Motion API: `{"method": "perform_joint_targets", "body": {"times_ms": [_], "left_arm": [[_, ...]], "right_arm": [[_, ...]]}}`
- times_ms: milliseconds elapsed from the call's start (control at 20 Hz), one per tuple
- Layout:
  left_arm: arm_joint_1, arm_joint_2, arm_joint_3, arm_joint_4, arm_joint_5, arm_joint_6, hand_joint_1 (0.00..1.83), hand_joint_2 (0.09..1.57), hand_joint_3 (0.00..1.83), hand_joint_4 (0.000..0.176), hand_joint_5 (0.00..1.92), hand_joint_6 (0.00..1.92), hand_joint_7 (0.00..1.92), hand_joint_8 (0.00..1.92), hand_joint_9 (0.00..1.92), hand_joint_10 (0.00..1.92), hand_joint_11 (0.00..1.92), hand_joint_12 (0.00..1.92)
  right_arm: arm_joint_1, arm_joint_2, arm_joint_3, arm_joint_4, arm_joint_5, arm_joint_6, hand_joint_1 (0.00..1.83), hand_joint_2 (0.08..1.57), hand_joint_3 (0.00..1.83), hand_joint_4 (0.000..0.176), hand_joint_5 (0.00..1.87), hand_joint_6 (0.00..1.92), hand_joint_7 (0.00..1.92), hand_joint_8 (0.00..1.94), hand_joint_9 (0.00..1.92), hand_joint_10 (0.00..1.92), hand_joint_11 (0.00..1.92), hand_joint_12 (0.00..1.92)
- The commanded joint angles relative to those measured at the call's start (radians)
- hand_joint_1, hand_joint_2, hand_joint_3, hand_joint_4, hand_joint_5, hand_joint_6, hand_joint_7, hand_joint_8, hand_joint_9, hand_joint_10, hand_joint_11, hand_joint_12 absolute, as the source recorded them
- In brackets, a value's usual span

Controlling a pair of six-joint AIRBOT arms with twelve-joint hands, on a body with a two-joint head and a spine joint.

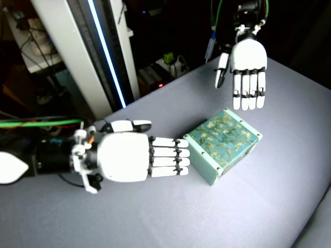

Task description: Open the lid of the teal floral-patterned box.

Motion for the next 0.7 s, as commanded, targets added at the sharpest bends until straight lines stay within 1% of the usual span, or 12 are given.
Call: {"method": "perform_joint_targets", "body": {"times_ms": [0,50,100,150,200,250,300,350,400,500,550,650], "left_arm": [[-0.009,0.002,-0.002,-0.005,-0.093,-0.01,0.16,1.35,0.0,0.0,0.11,0.0,0.21,0.0,0.24,0.0,0.08,0.4],[-0.008,0.003,-0.005,0.002,-0.093,-0.014,0.16,1.35,0.0,0.0,0.1,0.0,0.19,0.0,0.22,0.0,0.05,0.38],[-0.007,0.003,-0.008,0.008,-0.093,-0.014,0.16,1.35,0.0,0.0,0.1,0.0,0.18,0.0,0.2,0.0,0.02,0.37],[-0.007,0.003,-0.01,0.012,-0.091,-0.014,0.15,1.36,0.0,0.0,0.12,0.01,0.18,0.0,0.2,0.0,0.02,0.36],[-0.008,0.003,-0.01,0.014,-0.088,-0.015,0.15,1.36,0.0,0.0,0.12,0.01,0.18,0.0,0.2,0.0,0.02,0.36],[-0.009,0.002,-0.01,0.014,-0.087,-0.015,0.14,1.37,0.0,0.0,0.12,0.0,0.18,0.0,0.19,0.0,0.03,0.31],[-0.011,0.0,-0.009,0.014,-0.083,-0.015,0.16,1.37,0.0,0.0,0.13,0.0,0.17,0.0,0.2,0.01,0.04,0.29],[-0.013,-0.003,-0.007,0.015,-0.079,-0.015,0.2,1.36,0.0,0.0,0.13,0.0,0.17,0.0,0.2,0.01,0.04,0.29],[-0.015,-0.006,-0.005,0.016,-0.075,-0.015,0.21,1.36,0.0,0.0,0.11,0.0,0.15,0.0,0.18,0.0,0.02,0.28],[-0.025,-0.018,0.005,0.02,-0.06,-0.015,0.22,1.36,0.0,0.0,0.11,0.0,0.15,0.0,0.17,0.0,0.02,0.27],[-0.03,-0.024,0.01,0.02,-0.053,-0.015,0.19,1.37,0.0,0.0,0.1,0.0,0.15,0.0,0.17,0.0,0.02,0.27],[-0.041,-0.037,0.024,0.02,-0.039,-0.015,0.13,1.37,0.0,0.0,0.1,0.0,0.15,0.01,0.17,0.01,0.03,0.26]], "right_arm": [[0.005,-0.001,0.001,0.035,0.086,0.02,0.0,1.26,0.0,0.0,0.06,0.0,0.13,0.0,0.17,0.0,0.0,0.5],[0.005,-0.001,-0.002,0.024,0.086,0.026,0.0,1.25,0.0,0.0,0.08,0.01,0.14,0.0,0.19,0.0,0.0,0.5],[0.005,-0.001,-0.005,0.017,0.086,0.027,0.0,1.27,0.0,0.0,0.12,0.0,0.16,0.0,0.25,0.0,0.04,0.68],[0.005,-0.001,-0.008,0.008,0.086,0.027,0.0,1.29,0.0,0.0,0.11,0.0,0.24,0.01,0.34,0.01,0.01,0.88],[0.005,-0.001,-0.008,0.004,0.086,0.027,0.0,1.29,0.0,0.0,0.11,0.0,0.24,0.01,0.34,0.01,0.01,0.88],[0.005,-0.001,-0.008,0.003,0.086,0.027,0.0,1.3,0.0,0.0,0.11,0.0,0.26,0.0,0.37,0.01,0.0,1.0],[0.005,-0.001,-0.008,0.003,0.085,0.027,0.0,1.31,0.0,0.0,0.11,0.0,0.19,0.0,0.36,0.0,0.0,1.0],[0.005,-0.003,-0.007,0.003,0.082,0.027,0.0,1.31,0.0,0.0,0.1,0.0,0.17,0.0,0.37,0.0,0.03,1.01],[0.005,-0.005,-0.005,0.003,0.08,0.027,0.0,1.3,0.0,0.0,0.08,0.0,0.17,0.0,0.31,0.0,0.01,0.98],[0.001,-0.007,-0.001,0.002,0.073,0.027,0.0,1.27,0.0,0.0,0.09,0.0,0.17,0.0,0.25,0.0,0.0,0.83],[0.0,-0.007,-0.001,0.003,0.071,0.027,0.0,1.25,0.0,0.0,0.09,0.0,0.16,0.0,0.23,0.0,0.0,0.77],[0.0,-0.009,0.003,0.004,0.066,0.027,0.0,1.24,0.0,0.0,0.06,0.0,0.14,0.0,0.2,0.0,0.0,0.57]]}}
